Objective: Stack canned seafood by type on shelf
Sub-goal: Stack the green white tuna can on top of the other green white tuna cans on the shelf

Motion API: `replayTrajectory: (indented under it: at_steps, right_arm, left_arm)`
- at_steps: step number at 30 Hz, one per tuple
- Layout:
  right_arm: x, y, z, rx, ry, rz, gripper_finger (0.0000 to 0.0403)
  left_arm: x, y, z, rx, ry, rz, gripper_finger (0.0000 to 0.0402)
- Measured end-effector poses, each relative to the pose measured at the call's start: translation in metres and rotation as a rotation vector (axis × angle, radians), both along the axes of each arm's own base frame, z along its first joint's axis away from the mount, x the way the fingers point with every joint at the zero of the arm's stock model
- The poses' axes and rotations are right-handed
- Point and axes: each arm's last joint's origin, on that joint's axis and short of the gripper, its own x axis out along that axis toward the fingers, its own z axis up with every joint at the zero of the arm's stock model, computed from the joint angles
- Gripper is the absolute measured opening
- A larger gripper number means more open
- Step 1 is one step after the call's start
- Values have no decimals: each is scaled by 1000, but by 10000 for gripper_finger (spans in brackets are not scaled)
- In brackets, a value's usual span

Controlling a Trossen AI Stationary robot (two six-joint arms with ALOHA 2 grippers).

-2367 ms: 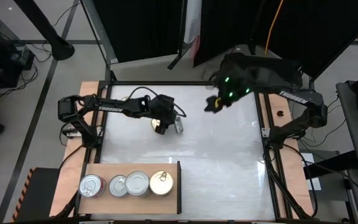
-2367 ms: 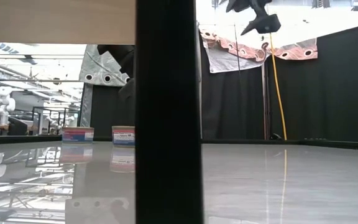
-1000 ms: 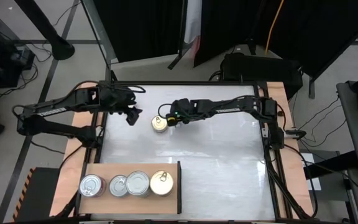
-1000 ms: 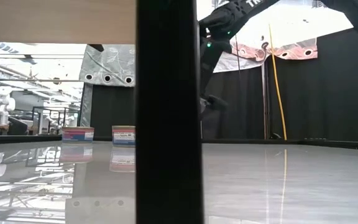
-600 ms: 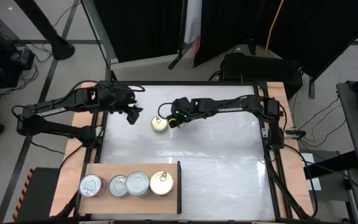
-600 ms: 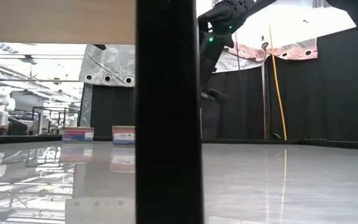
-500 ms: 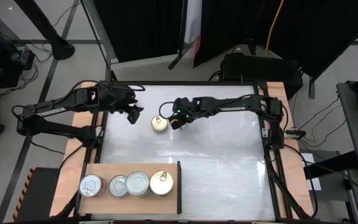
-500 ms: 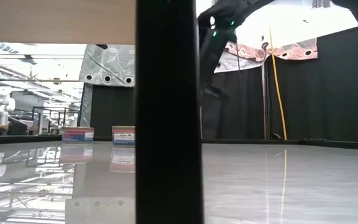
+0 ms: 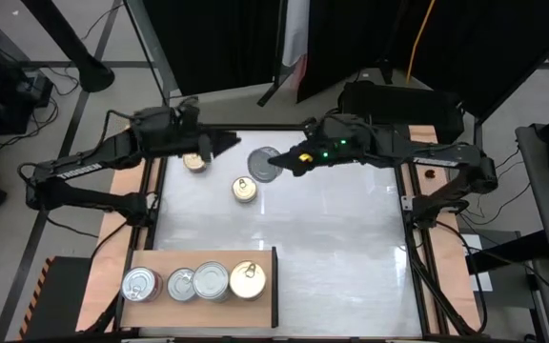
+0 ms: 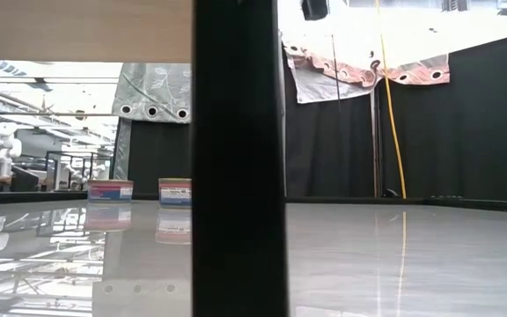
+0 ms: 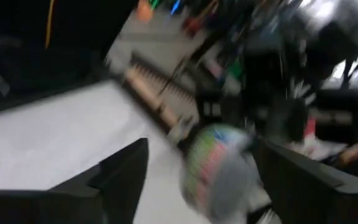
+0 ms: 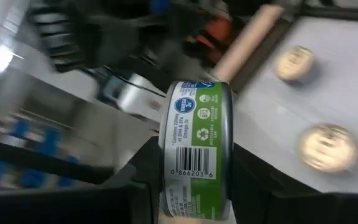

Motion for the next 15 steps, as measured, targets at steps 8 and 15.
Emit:
replayTrajectory:
  at_steps: [8, 15]
  right_arm:
    - [3, 15, 34, 50, -338, -22, 114]
    - [8, 17, 36, 49, -389, -48, 114]
  left_arm:
    - [-3, 18, 20, -127, -241, -63, 395]
    - [-6, 16, 30, -159, -322, -203, 376]
